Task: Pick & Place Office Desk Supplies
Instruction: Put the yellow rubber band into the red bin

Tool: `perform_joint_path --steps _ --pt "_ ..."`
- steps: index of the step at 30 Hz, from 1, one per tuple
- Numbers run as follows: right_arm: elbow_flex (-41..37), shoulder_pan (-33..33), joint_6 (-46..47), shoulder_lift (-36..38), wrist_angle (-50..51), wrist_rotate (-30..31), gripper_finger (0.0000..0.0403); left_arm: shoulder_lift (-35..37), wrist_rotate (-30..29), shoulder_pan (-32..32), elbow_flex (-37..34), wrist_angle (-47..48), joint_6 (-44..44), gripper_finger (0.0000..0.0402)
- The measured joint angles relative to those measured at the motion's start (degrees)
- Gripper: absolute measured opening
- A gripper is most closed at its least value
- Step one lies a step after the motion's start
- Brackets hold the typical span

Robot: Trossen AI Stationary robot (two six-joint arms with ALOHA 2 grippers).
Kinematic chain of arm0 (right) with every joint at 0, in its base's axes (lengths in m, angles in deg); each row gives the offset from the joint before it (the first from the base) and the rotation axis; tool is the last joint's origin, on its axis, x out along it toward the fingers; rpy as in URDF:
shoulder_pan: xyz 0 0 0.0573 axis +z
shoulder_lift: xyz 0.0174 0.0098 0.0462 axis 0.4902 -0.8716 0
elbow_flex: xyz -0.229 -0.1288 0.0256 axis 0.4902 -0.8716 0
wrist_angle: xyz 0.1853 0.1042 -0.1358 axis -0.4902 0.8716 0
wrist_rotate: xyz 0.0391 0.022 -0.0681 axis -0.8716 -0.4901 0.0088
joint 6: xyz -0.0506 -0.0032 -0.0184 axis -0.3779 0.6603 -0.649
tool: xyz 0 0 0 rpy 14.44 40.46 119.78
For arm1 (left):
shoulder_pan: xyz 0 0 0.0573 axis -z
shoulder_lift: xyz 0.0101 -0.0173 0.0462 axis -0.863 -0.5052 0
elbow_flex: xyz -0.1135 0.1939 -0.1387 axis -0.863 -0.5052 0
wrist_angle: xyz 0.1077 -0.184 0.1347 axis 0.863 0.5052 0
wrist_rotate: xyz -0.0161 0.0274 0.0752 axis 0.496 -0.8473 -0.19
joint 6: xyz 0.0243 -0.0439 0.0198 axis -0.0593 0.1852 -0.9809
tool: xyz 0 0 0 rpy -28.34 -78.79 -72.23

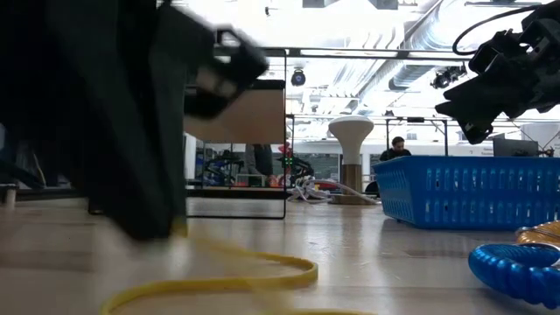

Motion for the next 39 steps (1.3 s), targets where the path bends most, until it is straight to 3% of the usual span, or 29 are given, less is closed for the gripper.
perform_joint_path --steps 8,22,39 --pt "0.0 0.0 0.0 0.0 0.0 0.0 0.0111 4.5 -3.0 0.0 0.1 1.4 0.0 0.0001" --pt "0.0 0.0 0.0 0.0 0.0 0.0 0.0111 15.3 -10.2 0.1 0.2 11.6 3.2 0.0001" --pt "0.0 0.0 0.0 0.0 0.0 0.0 0.0111 23.3 -10.8 2.7 0.2 18.1 6.9 0.0001"
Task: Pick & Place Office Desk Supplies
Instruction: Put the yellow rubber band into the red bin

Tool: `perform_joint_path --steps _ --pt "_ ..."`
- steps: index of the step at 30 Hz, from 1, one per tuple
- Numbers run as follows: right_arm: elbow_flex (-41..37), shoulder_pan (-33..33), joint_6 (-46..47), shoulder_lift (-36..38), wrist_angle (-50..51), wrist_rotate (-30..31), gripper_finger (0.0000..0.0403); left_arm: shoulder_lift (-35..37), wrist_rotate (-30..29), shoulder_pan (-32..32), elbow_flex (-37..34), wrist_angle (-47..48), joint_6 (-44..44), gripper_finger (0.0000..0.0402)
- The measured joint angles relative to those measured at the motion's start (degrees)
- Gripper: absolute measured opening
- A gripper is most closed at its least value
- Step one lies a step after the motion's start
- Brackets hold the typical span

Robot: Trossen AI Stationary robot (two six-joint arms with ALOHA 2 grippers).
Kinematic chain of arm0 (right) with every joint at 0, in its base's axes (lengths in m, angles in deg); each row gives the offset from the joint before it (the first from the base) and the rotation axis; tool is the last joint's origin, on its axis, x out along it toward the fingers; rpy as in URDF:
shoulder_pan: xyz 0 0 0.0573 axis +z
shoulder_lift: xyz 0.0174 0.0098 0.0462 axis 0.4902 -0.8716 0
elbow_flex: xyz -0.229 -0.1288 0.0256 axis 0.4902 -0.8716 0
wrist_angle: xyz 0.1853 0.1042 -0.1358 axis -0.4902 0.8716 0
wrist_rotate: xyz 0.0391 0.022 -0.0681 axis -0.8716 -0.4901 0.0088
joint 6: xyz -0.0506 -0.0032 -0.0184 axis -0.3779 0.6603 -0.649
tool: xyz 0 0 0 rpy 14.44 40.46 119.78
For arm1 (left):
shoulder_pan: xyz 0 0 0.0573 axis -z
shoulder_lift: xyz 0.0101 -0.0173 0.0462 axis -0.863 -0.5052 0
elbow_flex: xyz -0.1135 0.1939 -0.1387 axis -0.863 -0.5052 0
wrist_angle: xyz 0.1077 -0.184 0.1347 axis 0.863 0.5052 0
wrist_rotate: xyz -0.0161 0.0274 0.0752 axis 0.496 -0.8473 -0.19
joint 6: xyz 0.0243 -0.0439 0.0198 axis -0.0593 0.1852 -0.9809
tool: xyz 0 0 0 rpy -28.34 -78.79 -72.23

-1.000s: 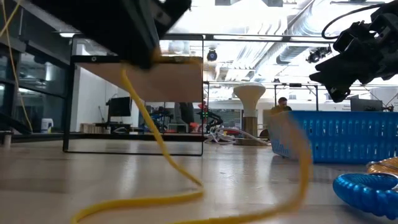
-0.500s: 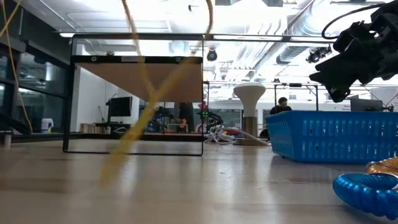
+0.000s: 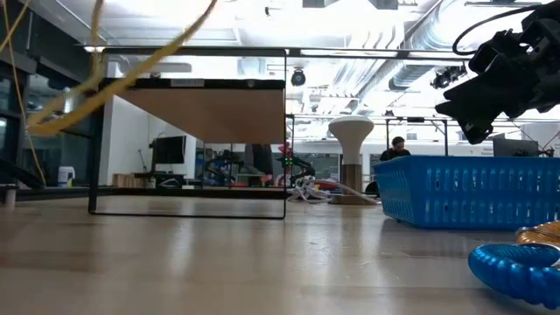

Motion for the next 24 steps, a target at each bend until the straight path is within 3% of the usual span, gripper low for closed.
perform_joint_path --steps 6,24 --pt "0.0 0.0 0.0 0.0 0.0 0.0 0.0111 0.3 0.1 0.6 0.0 3.2 1.6 0.0001" --pt "0.0 0.0 0.0 0.0 0.0 0.0 0.0111 9.3 0.8 6.9 0.0 19.6 21.0 0.0001"
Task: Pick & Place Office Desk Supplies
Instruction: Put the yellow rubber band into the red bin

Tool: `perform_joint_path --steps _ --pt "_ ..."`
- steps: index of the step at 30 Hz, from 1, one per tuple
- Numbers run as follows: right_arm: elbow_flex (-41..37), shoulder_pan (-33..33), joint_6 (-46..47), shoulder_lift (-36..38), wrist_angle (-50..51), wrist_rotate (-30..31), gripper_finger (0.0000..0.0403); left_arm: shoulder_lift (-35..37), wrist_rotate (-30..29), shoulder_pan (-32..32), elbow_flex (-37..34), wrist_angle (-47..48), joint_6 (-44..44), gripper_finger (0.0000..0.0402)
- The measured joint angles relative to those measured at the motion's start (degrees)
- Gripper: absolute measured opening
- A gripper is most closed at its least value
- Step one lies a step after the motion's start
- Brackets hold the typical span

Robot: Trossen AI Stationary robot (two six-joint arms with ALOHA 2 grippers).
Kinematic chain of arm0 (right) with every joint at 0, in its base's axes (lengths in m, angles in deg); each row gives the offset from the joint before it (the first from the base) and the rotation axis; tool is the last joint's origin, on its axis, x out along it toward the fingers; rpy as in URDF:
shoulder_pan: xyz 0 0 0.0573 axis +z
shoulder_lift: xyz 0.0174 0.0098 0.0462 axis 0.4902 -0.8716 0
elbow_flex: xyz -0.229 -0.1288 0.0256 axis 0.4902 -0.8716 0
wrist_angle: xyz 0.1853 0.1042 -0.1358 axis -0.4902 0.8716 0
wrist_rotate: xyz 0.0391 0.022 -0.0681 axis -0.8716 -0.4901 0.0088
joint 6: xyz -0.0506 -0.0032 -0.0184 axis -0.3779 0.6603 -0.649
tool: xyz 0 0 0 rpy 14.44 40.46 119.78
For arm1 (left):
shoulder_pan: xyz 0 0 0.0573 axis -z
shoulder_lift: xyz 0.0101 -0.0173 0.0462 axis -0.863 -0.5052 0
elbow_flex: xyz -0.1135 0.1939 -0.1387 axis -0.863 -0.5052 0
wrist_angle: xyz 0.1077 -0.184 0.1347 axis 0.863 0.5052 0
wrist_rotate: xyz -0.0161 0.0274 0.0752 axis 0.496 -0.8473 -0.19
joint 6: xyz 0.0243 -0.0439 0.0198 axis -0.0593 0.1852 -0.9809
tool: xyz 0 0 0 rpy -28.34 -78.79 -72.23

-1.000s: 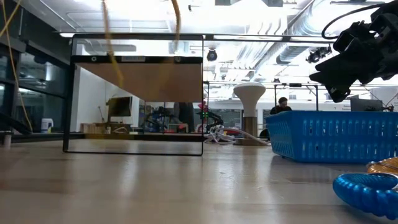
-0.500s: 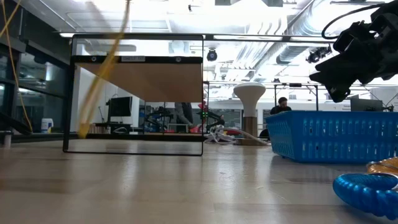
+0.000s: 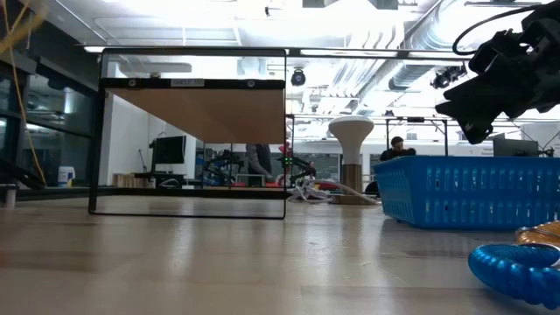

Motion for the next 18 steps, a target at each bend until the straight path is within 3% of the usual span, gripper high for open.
perform_joint_path --steps 18 --pt "0.0 0.0 0.0 0.0 0.0 0.0 0.0111 0.8 0.0 8.3 0.0 14.4 21.5 0.0001"
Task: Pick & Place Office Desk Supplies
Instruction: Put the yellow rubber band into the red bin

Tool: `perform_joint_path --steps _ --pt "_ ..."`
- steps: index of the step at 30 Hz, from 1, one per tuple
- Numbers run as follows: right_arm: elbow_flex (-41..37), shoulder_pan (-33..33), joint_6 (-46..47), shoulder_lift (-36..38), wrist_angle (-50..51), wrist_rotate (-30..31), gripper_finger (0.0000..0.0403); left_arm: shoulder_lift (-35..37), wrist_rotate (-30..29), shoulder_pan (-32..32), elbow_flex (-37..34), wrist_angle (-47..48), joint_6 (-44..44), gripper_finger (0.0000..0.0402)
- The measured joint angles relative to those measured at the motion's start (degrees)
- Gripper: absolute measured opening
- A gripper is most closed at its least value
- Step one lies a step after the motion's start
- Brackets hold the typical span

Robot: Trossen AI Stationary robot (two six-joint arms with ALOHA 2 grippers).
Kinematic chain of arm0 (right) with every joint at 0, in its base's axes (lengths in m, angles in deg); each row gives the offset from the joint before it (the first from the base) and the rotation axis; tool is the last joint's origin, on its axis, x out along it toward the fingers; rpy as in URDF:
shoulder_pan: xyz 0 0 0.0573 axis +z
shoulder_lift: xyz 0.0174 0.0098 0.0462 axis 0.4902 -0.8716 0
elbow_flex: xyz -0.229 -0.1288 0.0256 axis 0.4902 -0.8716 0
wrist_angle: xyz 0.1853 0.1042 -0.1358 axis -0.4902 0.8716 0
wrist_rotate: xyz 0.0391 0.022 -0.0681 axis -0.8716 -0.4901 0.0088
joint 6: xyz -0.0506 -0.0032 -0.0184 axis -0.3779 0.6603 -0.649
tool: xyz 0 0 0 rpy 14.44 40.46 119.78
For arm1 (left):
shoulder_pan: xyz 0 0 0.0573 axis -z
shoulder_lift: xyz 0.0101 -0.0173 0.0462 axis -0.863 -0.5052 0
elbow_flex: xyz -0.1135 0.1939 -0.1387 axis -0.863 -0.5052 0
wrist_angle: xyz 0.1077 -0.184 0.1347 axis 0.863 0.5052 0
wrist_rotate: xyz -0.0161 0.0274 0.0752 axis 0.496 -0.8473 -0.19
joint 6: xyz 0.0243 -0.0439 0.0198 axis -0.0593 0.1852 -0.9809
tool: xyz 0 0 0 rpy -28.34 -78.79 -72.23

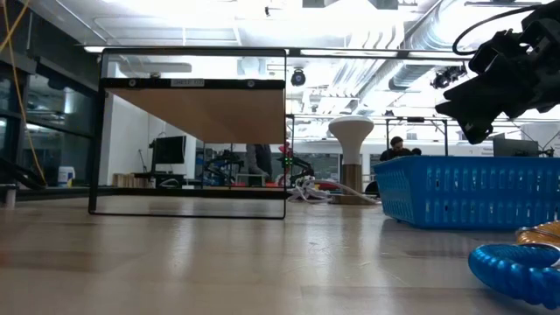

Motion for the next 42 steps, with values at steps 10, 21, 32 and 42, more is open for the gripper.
perform_joint_path --steps 10,21,32,42 --pt "0.0 0.0 0.0 0.0 0.0 0.0 0.0111 0.0 0.3 2.8 0.0 5.9 9.3 0.0001" --pt "0.0 0.0 0.0 0.0 0.0 0.0 0.0111 -1.4 3.1 3.7 0.0 7.0 12.8 0.0001" --pt "0.0 0.0 0.0 0.0 0.0 0.0 0.0111 -3.7 4.2 3.5 0.0 7.1 14.6 0.0001" --pt "0.0 0.0 0.0 0.0 0.0 0.0 0.0111 -9.7 6.8 3.5 0.0 6.8 15.7 0.0001"
